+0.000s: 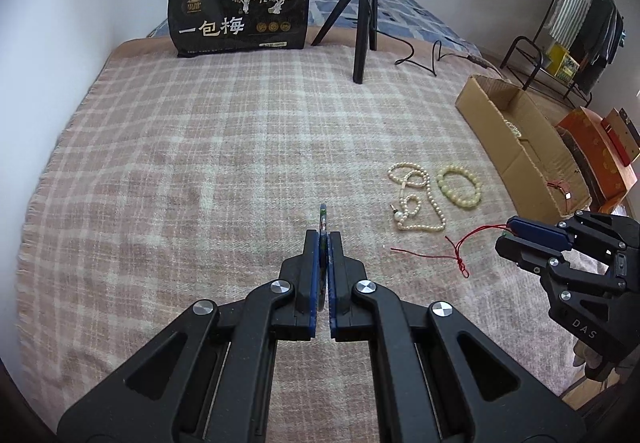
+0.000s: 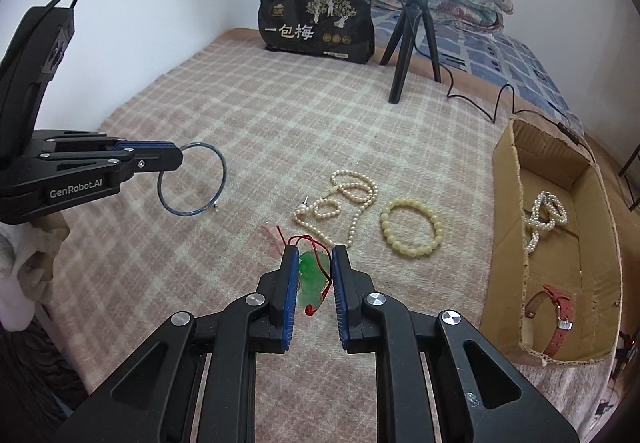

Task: Organize jewelry
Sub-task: 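Carry the bangle and pendant over the box and open both tools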

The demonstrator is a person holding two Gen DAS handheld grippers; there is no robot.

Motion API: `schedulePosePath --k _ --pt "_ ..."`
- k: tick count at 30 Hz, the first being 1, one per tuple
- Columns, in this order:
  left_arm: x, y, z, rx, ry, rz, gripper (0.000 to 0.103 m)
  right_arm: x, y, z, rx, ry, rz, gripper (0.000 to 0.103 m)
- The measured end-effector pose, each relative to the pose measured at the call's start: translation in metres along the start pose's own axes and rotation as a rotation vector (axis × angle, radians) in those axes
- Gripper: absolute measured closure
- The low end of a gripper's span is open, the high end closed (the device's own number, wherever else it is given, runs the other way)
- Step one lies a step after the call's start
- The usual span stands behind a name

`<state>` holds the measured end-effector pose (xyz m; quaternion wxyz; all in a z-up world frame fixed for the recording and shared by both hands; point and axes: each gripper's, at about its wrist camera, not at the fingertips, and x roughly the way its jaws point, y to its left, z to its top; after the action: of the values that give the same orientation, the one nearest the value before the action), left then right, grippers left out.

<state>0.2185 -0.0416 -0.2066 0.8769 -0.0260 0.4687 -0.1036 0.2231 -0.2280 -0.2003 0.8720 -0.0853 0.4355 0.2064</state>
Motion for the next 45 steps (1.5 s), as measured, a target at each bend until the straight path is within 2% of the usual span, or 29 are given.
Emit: schedulePosePath --k 12,25,37,45 --pt "-0.016 -0.024 0.011 0.015 -0.045 -0.042 0.102 -0.029 -0.031 0.004 0.085 -0.086 -0.035 0.088" --pt "-0.022 -0.079 0.038 0.062 -0.084 -0.120 0.102 -0.064 -0.088 -0.003 0.218 -0.170 -0.110 0.088" --pt "-0.012 -0.126 0.070 0.117 -0.105 -0.172 0.102 -0.092 -0.139 -0.017 0.352 -0.236 -0.185 0.088" --pt "0.001 -0.158 0.091 0.156 -0.114 -0.189 0.102 -0.101 -0.165 -0.026 0.427 -0.247 -0.239 0.088"
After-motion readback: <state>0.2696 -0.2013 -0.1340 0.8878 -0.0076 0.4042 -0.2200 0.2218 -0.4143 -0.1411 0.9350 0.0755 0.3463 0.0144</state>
